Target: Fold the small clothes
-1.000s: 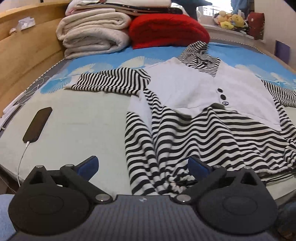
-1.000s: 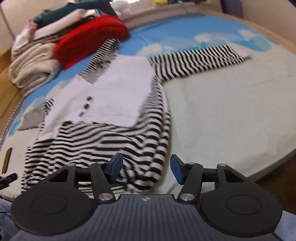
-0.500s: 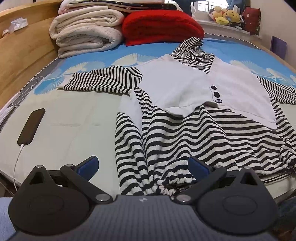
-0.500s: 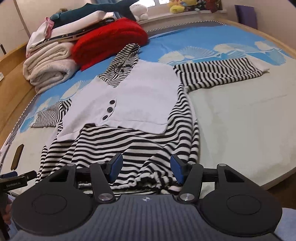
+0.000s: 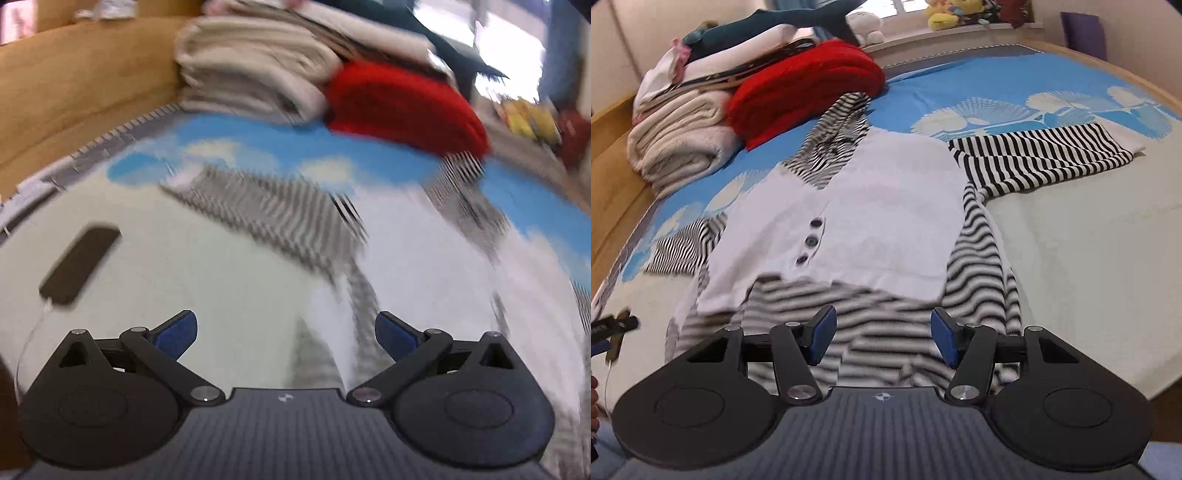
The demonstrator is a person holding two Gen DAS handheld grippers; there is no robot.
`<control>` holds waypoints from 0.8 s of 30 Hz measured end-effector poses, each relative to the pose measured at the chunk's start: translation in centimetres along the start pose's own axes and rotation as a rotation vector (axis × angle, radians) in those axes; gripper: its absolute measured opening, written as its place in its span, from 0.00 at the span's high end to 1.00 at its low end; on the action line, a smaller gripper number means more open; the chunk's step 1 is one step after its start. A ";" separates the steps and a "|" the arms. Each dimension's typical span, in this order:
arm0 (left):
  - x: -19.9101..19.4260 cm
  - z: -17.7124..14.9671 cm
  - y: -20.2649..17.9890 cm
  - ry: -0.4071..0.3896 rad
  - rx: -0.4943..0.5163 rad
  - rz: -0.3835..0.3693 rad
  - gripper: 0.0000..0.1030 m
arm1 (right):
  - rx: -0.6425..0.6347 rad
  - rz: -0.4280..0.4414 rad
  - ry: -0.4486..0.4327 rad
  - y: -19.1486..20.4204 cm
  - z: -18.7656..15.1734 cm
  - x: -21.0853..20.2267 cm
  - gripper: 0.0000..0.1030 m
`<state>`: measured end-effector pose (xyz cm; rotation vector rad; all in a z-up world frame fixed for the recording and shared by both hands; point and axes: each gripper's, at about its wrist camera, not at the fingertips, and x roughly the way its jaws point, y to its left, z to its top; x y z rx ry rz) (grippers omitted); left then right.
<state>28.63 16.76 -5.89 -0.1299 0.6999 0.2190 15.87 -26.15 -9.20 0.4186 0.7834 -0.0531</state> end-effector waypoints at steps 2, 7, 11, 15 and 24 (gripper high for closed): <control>2.8 2.9 1.7 -0.056 -0.062 0.031 0.00 | 0.025 0.012 -0.005 0.1 1.4 1.6 0.43; 12.4 9.2 7.1 -0.048 -0.283 0.011 0.00 | 0.077 0.019 -0.055 0.3 5.7 6.2 0.43; 21.3 11.5 12.6 0.071 -0.549 -0.040 0.01 | 0.116 0.006 -0.090 -0.7 8.7 10.3 0.43; 26.8 10.9 16.7 0.094 -0.791 -0.058 0.03 | 0.119 0.023 -0.059 -1.6 10.2 13.8 0.43; 30.6 13.3 15.1 0.099 -0.636 0.055 0.01 | 0.171 -0.028 0.018 -3.0 11.5 18.0 0.43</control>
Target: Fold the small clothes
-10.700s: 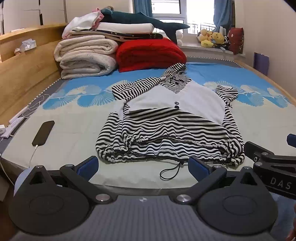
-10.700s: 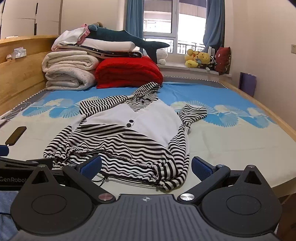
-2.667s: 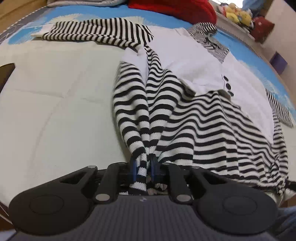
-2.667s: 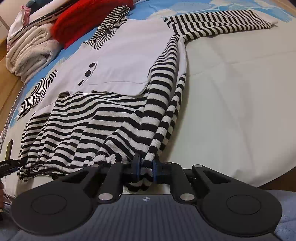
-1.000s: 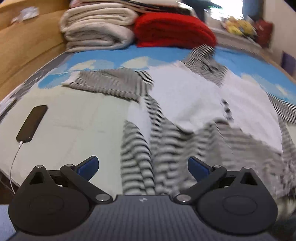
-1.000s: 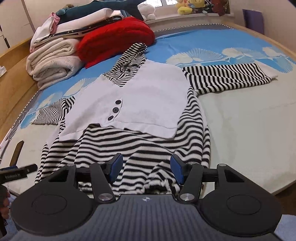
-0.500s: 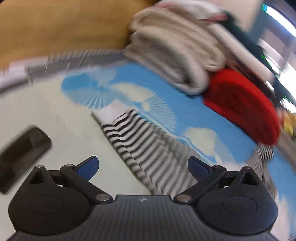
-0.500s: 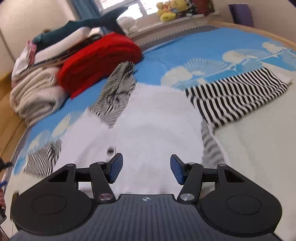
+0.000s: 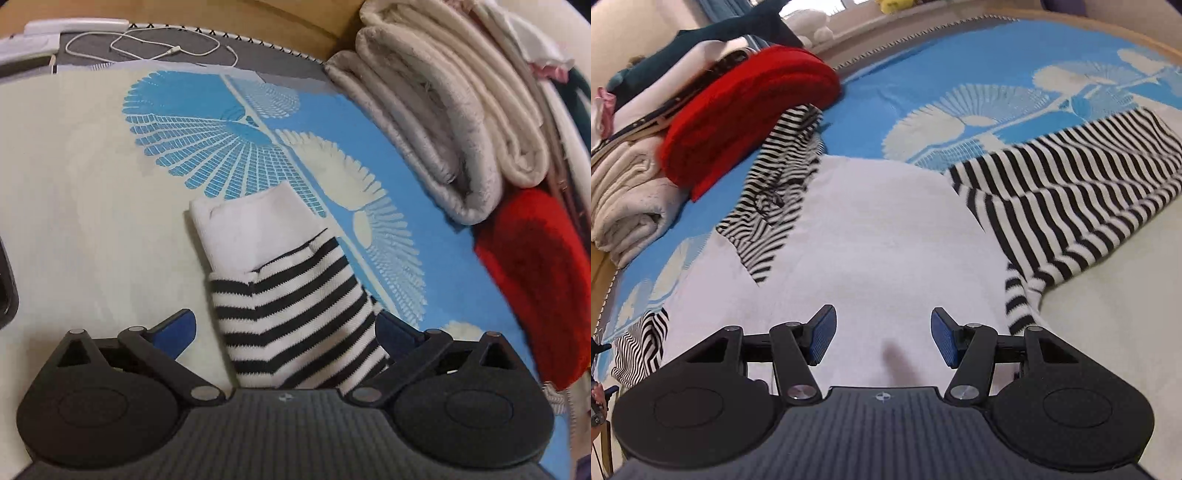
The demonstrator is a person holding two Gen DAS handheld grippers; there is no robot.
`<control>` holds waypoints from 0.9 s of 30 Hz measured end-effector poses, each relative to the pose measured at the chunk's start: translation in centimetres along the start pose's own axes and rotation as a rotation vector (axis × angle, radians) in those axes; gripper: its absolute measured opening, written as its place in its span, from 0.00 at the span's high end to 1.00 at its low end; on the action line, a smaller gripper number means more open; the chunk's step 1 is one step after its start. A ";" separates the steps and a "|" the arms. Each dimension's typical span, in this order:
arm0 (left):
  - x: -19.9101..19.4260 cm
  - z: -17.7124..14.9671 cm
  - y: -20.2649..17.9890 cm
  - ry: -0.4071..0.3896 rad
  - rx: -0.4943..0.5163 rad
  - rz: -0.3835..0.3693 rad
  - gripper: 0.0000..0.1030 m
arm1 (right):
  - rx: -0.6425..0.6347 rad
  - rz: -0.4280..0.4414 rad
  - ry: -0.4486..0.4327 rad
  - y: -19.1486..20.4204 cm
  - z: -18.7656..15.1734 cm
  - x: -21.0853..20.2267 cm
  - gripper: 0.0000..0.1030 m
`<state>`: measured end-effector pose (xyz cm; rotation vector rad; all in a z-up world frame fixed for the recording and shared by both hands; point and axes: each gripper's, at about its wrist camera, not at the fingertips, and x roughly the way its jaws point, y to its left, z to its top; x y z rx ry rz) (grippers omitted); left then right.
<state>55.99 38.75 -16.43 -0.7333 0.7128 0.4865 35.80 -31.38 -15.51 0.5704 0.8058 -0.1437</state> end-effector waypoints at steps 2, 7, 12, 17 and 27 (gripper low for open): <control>0.3 0.2 -1.1 0.001 0.057 0.063 0.26 | -0.007 -0.010 0.009 -0.1 -0.3 0.0 0.42; -2.2 1.2 -0.6 0.000 0.026 0.159 0.95 | 0.015 -0.007 -0.001 -0.2 0.0 -0.7 0.43; -8.2 2.0 -3.0 -0.116 0.026 0.173 0.95 | 0.012 0.045 -0.050 0.2 0.6 -2.6 0.43; -12.0 -2.6 -13.9 -0.186 0.266 0.058 0.95 | 0.135 0.060 -0.066 -1.1 1.0 -3.7 0.42; -20.5 -36.0 -32.7 0.148 0.896 -0.525 0.23 | 0.285 0.030 -0.118 -4.6 1.5 -5.9 0.42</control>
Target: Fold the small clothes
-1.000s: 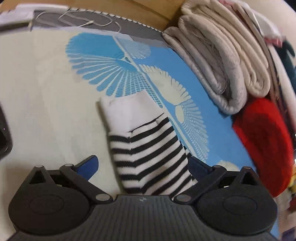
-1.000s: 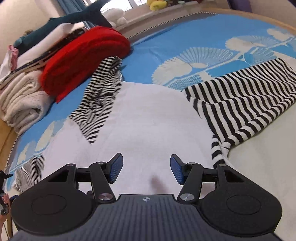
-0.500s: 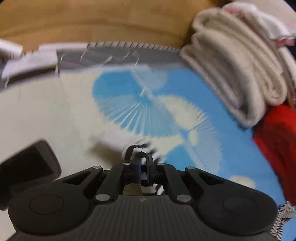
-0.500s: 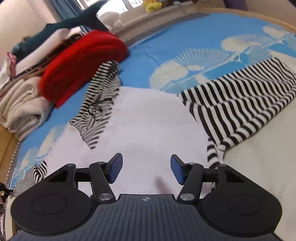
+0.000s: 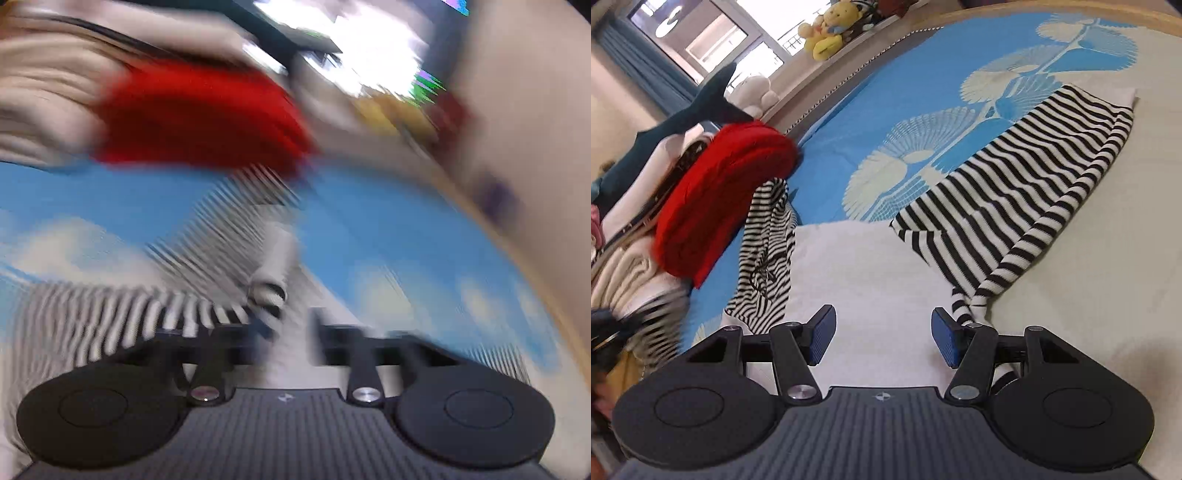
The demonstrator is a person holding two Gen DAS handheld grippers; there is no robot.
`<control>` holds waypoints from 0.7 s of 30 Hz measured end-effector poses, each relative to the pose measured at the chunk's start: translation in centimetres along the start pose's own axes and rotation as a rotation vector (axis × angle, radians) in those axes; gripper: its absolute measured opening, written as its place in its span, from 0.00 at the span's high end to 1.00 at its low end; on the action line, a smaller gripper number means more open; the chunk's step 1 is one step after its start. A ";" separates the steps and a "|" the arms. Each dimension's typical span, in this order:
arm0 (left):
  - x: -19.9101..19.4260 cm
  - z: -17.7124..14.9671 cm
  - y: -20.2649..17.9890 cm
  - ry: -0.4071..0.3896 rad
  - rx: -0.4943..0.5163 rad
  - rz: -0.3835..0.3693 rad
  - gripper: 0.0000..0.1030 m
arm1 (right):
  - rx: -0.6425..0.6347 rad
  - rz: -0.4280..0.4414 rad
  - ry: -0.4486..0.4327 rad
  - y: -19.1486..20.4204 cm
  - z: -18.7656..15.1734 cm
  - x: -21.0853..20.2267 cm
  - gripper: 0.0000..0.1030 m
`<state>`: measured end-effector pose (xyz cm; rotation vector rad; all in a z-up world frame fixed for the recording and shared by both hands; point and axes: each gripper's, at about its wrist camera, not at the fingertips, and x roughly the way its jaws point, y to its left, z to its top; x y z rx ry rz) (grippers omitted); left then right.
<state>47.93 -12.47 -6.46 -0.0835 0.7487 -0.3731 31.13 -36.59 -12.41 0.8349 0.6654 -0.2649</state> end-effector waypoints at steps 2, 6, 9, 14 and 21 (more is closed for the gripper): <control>2.5 -4.4 -3.6 0.160 0.155 -0.011 0.08 | 0.004 0.006 0.000 -0.3 0.2 -0.4 0.42; 1.0 -9.8 -2.0 0.210 0.323 -0.008 0.08 | 0.009 0.040 0.021 -0.6 0.5 -0.9 0.42; -2.9 -11.0 3.6 0.141 0.272 0.111 0.00 | -0.031 0.077 0.030 0.1 0.4 -1.1 0.40; -5.8 -12.0 12.9 0.090 0.101 0.326 0.00 | -0.094 0.112 0.073 1.6 -0.6 0.5 0.40; -2.4 -10.8 17.9 0.177 0.113 0.466 0.00 | -0.113 0.092 0.092 3.0 -2.4 3.5 0.40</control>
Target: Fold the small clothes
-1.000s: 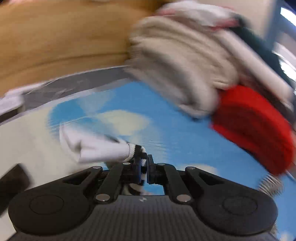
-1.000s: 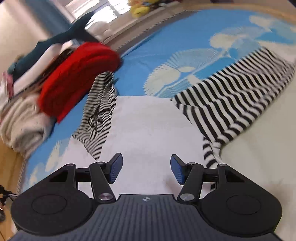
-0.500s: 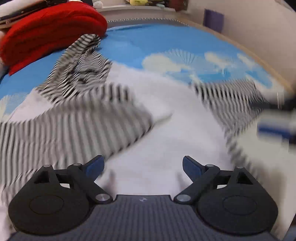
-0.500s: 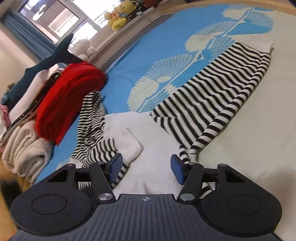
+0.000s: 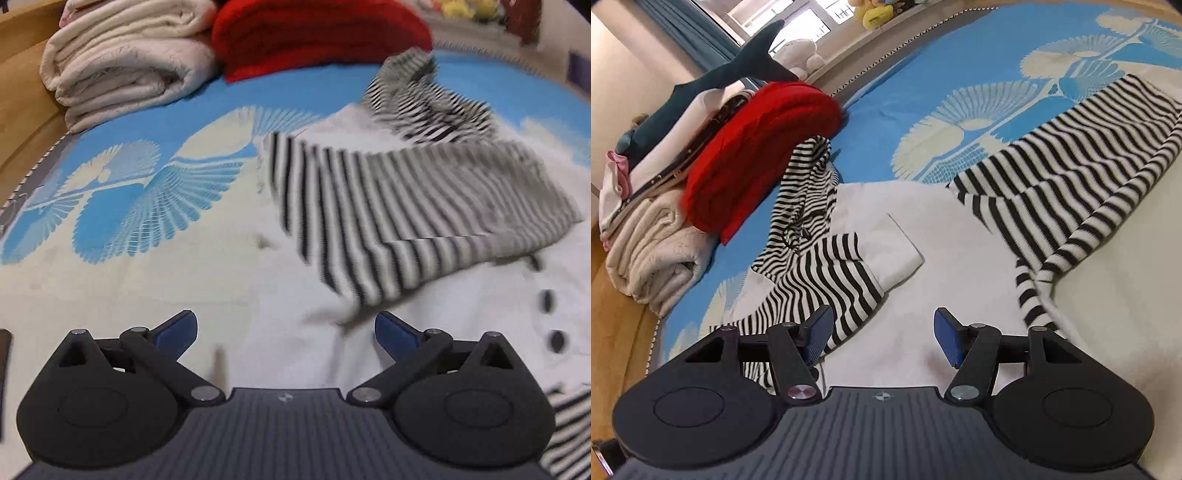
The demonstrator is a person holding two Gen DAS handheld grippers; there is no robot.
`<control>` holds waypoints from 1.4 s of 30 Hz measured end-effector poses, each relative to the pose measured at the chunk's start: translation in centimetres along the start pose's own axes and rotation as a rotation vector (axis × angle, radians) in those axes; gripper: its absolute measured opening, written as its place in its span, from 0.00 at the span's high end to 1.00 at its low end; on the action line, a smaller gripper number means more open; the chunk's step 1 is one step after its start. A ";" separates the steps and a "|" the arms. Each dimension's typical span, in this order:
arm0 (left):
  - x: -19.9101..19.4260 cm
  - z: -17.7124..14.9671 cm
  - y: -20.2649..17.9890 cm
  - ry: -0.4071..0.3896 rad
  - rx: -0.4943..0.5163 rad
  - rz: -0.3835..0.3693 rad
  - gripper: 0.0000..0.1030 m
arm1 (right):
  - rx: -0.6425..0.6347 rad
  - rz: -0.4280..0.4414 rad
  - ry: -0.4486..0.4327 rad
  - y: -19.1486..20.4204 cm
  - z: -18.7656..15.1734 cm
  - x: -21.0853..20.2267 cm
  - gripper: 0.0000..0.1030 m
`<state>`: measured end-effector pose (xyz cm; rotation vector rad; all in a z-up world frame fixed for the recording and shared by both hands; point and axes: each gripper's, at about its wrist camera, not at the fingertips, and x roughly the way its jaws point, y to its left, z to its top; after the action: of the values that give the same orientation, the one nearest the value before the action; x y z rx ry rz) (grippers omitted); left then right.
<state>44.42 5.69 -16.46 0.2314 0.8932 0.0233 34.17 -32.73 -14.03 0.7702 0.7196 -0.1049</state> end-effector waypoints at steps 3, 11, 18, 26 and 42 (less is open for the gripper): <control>1.4 -0.4 2.7 0.050 -0.059 0.061 0.00 | -0.001 -0.044 0.002 0.4 -0.5 1.6 0.39; 1.3 -0.6 5.1 0.119 -0.043 0.004 0.00 | -0.066 -0.108 0.005 2.0 -1.2 3.7 0.40; -1.6 0.4 5.0 0.068 -0.124 -0.106 0.00 | -0.137 -0.111 -0.123 2.5 -0.1 4.2 0.48; 2.5 -0.4 6.1 0.213 -0.184 -0.102 0.00 | -0.063 -0.083 -0.036 1.1 0.8 9.0 0.50; 3.8 -0.3 10.0 0.235 -0.352 -0.040 0.00 | -0.122 -0.078 -0.136 4.0 -0.1 8.8 0.94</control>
<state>47.32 15.97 -17.48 -0.1208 1.1096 0.1726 42.13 -28.30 -17.28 0.6125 0.6209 -0.1806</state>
